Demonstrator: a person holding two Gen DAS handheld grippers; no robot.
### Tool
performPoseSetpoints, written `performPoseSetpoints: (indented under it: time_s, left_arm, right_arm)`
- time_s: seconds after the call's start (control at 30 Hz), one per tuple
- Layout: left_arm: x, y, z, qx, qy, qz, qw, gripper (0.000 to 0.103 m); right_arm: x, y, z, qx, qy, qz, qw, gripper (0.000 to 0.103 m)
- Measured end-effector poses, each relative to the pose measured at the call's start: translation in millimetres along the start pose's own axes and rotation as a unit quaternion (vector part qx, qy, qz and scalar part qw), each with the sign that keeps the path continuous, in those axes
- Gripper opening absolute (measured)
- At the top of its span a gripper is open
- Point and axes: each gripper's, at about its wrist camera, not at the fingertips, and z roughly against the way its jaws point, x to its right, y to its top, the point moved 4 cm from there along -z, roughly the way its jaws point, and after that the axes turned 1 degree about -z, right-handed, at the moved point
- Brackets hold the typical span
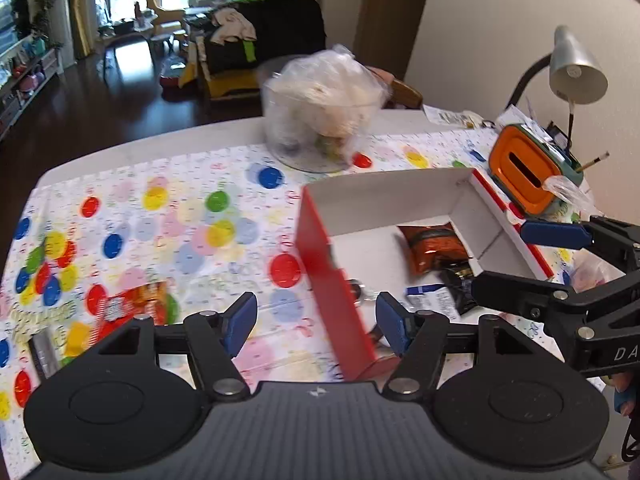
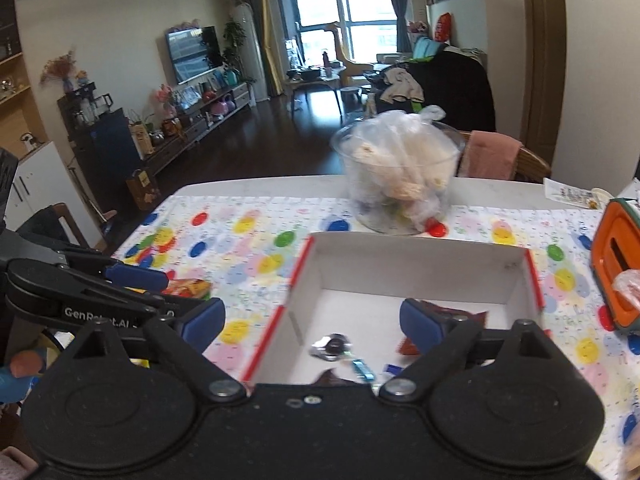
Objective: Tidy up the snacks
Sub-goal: 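Move both open tools back over the snack pile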
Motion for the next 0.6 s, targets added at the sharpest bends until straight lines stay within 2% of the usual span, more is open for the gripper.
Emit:
performPoseSetpoints:
  time_s: [0.13, 0.2, 0.6]
  left_arm:
    - [-22, -12, 16, 0.017, 0.011, -0.002, 0.9998, 0.066]
    - [-34, -17, 24, 0.024, 0.015, 0.001, 0.9996, 0.069]
    - [-127, -50, 49, 0.027, 0.043, 0.055, 0.9972, 0.071]
  right_arm:
    - [-25, -2, -5, 0.001, 0.014, -0.002, 1.000, 0.097]
    - [-37, -3, -8, 0.002, 0.018, -0.001, 1.000, 0.103]
    - [-99, -23, -35, -0.025, 0.033, -0.001, 0.999, 0.103]
